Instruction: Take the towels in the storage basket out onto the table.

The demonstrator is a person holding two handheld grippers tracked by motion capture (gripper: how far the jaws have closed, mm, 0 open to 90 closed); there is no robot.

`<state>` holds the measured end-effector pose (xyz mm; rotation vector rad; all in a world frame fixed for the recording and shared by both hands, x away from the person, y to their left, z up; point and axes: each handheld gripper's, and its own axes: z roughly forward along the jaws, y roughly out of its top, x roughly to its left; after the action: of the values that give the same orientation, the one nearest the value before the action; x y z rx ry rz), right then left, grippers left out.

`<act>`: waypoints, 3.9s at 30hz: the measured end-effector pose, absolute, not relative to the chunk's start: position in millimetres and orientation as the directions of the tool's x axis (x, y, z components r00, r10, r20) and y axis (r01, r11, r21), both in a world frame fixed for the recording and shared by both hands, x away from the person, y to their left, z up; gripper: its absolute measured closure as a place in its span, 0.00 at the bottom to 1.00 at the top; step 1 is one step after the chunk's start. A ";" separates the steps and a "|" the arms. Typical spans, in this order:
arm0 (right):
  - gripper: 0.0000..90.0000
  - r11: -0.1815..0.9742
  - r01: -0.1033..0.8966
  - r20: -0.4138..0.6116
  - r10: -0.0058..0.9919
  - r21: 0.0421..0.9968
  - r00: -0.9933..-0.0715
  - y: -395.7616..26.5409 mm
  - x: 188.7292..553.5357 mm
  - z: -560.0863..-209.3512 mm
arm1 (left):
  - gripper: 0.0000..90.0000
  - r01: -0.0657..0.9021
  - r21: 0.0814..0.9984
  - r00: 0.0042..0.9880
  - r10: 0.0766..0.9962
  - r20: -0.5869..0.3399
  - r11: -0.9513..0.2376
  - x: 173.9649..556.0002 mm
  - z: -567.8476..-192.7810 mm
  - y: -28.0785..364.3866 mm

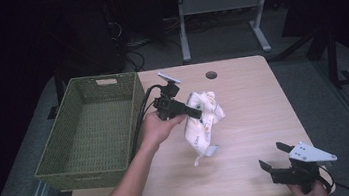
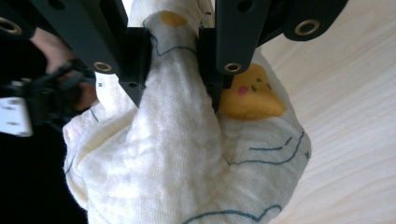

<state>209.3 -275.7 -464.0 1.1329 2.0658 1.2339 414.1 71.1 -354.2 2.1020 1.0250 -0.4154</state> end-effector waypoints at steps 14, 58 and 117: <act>0.16 0.243 0.408 0.021 0.839 0.880 -0.544 -276.5 208.6 -462.8 | 0.77 0.748 0.496 0.648 0.645 -0.405 -0.440 412.6 -384.4 36.7; 0.16 0.271 0.396 -0.001 0.827 0.877 -0.563 -275.4 209.0 -464.1 | 0.57 0.596 0.494 0.729 0.684 -0.005 -0.632 393.6 -410.9 -9.5; 0.15 0.287 0.412 -0.027 0.846 0.865 -0.533 -273.7 209.0 -467.9 | 0.32 0.543 0.647 0.733 0.678 -0.053 -0.536 350.2 -395.5 46.2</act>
<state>209.0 -273.7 -467.9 1.1226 2.0727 1.1740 350.2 46.2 -395.5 2.2756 0.9173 0.2685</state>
